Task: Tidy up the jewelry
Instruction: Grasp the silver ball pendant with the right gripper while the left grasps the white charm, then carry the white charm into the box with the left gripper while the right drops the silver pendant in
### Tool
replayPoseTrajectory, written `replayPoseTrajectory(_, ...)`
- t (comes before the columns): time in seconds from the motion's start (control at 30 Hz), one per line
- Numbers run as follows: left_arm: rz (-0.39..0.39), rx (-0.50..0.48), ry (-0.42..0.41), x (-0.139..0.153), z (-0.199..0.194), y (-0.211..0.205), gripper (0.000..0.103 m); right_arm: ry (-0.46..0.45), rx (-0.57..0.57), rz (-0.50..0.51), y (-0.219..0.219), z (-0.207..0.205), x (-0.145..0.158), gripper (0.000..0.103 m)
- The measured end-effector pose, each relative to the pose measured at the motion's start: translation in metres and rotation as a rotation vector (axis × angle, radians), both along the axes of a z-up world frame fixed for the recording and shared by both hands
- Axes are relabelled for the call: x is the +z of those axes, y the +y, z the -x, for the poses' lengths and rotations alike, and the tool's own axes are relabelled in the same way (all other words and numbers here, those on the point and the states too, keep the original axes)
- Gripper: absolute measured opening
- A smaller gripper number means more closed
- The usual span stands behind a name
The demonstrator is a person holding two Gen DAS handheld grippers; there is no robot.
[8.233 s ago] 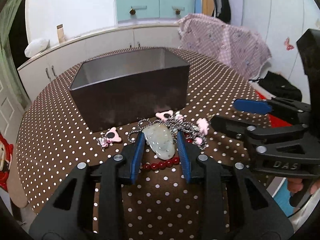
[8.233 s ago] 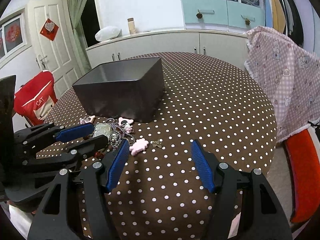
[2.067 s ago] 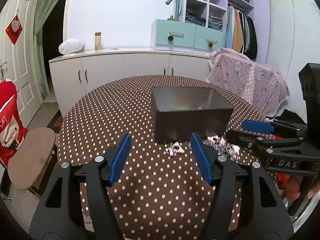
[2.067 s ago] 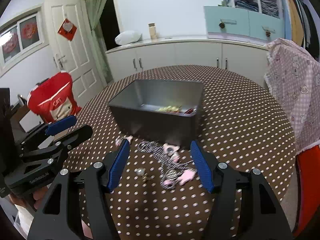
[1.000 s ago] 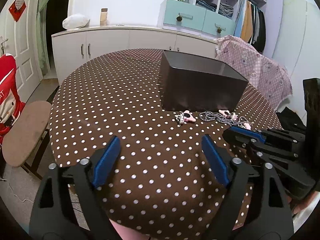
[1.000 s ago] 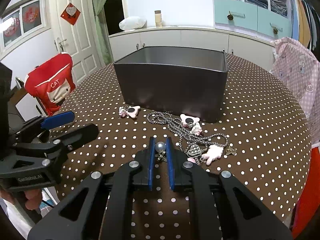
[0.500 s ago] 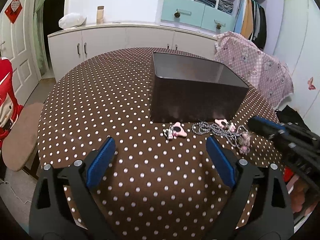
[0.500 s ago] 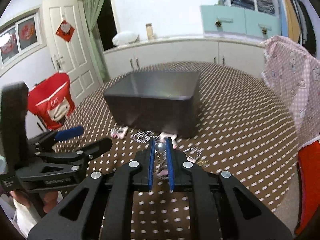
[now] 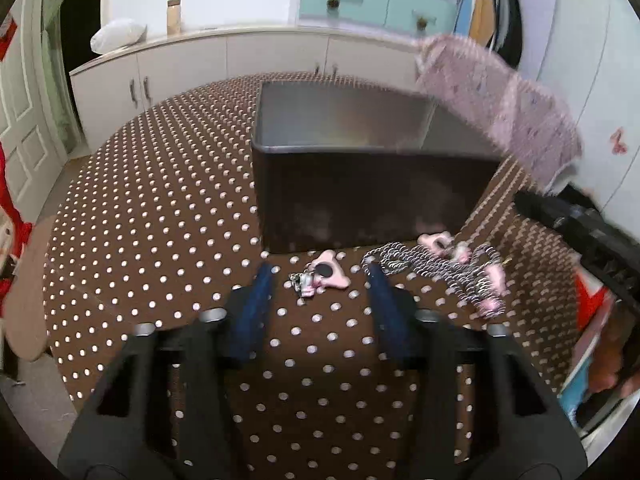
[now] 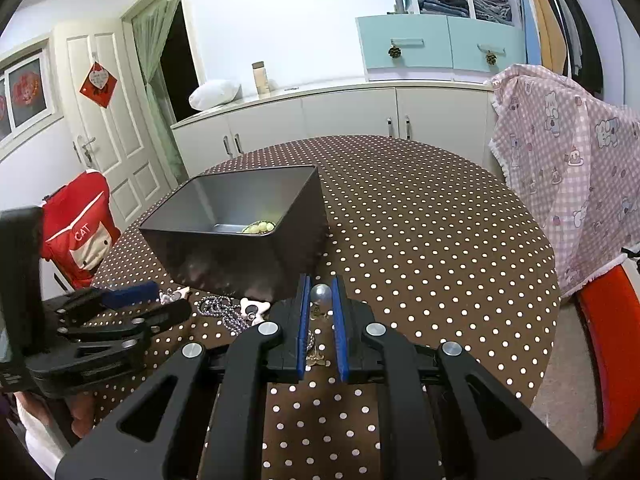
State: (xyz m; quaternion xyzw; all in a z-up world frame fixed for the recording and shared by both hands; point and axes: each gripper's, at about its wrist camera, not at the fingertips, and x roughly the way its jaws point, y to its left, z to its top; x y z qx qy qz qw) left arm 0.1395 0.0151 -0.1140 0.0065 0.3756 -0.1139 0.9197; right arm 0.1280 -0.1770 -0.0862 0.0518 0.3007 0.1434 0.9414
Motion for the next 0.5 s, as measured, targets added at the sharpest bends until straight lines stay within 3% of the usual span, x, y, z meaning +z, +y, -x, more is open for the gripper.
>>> replayPoseTrajectory(0.03, -0.003, -0.005, -0.008, 0.0005, 0.0010, -0.0006, 0.034, -0.001, -0.003, 0.002, 0.0001, 0.0003, -0.0009, 0.010)
replayPoseTrajectory(0.17, 0.004, 0.012, -0.005, -0.0002, -0.0002, 0.0027, 0.025, 0.003, -0.006, 0.004, -0.0002, -0.0002, -0.0032, 0.010)
replayPoseTrajectory(0.5, 0.016, 0.047, -0.014, -0.0001, 0.0019, 0.0078, 0.023, -0.011, 0.000, 0.000, -0.0033, 0.0063, 0.0019, 0.010)
